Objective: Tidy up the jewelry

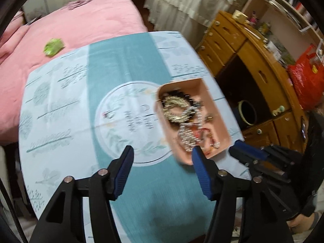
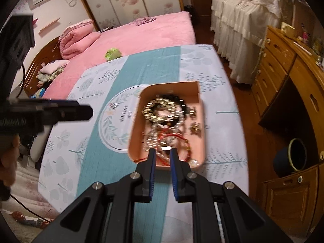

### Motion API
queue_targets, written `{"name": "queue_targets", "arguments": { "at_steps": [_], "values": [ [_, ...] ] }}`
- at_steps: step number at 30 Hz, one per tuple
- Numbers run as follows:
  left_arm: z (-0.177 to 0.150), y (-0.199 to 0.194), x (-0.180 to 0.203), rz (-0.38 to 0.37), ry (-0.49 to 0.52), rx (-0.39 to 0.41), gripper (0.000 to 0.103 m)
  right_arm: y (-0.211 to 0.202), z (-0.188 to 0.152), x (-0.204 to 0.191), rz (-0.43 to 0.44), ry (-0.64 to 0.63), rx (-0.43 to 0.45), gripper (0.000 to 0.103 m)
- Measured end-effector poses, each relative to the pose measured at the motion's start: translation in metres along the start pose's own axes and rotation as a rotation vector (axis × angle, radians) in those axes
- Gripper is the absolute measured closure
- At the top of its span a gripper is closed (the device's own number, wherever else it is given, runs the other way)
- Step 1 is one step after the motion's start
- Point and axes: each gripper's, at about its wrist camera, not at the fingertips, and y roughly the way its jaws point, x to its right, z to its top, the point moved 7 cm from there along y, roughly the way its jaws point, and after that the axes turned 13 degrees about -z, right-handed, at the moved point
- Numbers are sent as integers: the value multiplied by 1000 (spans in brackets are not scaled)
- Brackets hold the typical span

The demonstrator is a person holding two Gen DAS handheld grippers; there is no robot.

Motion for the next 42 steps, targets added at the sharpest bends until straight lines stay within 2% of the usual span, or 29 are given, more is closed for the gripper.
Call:
{"name": "queue_targets", "arguments": {
  "at_steps": [7,14,16,25,31,33,37,42],
  "values": [
    [-13,-21,-47,94,-64,47,30,5,23,-43,30,-85,-17,89],
    [-20,-36,-101,158,-133,71,28,23,41,-92,83,-147,-56,88],
    [-20,-36,-119,175,-151,72,27,32,48,-106,100,-156,-73,85],
    [-18,-18,-182,187,-218,52,27,97,71,-166,151,-256,-151,77],
    [-17,1,-212,184,-260,34,26,135,79,-186,124,-381,-172,70],
    [-17,6,-221,177,-279,33,26,144,82,-190,118,-425,-167,70],
    [-17,14,-233,171,-298,31,26,157,87,-196,46,-568,-115,70],
    [-17,20,-243,162,-318,30,26,166,87,-202,40,-724,-87,70]
  ]
}}
